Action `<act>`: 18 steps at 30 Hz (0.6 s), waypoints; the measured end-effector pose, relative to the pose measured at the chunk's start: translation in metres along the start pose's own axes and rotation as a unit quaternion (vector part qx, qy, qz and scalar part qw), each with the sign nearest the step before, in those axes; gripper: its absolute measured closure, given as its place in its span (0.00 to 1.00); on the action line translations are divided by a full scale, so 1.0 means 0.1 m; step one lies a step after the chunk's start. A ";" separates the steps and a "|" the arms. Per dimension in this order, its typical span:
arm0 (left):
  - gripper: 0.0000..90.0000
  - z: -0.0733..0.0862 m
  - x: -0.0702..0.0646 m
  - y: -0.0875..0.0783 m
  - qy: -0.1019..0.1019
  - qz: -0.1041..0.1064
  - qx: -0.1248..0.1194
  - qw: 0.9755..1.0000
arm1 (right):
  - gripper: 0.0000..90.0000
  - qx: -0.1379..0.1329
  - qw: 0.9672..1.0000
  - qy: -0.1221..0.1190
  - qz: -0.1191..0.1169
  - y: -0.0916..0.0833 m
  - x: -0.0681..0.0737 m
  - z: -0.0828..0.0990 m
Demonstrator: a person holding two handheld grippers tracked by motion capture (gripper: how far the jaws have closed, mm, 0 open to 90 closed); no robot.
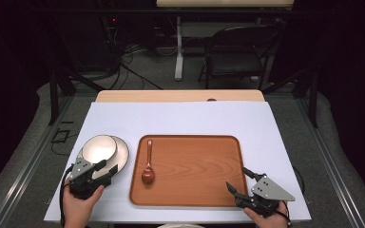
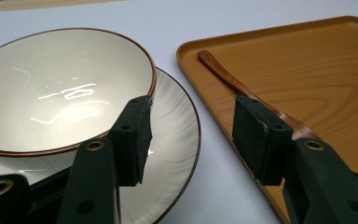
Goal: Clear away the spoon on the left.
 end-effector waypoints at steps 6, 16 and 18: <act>0.53 0.03 -0.02 0.03 0.004 -0.002 0.013 1.000 | 0.32 0.003 1.000 0.002 -0.002 0.02 0.00 0.01; 0.53 0.07 -0.09 0.08 0.031 -0.002 0.033 0.999 | 0.32 0.008 1.000 0.002 -0.005 0.03 0.00 0.02; 0.53 0.07 -0.10 0.09 0.031 0.002 0.037 0.999 | 0.32 0.010 1.000 0.002 -0.004 0.04 0.00 0.02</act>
Point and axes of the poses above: each handheld gripper's, and its own axes: y roughly forward along the jaws, z roughly out of its underside, x roughly to its left, the point moved 4 cm from there along y, roughly forward along the jaws, and after that the axes turned 2 degrees about z, right-handed, at the moved point
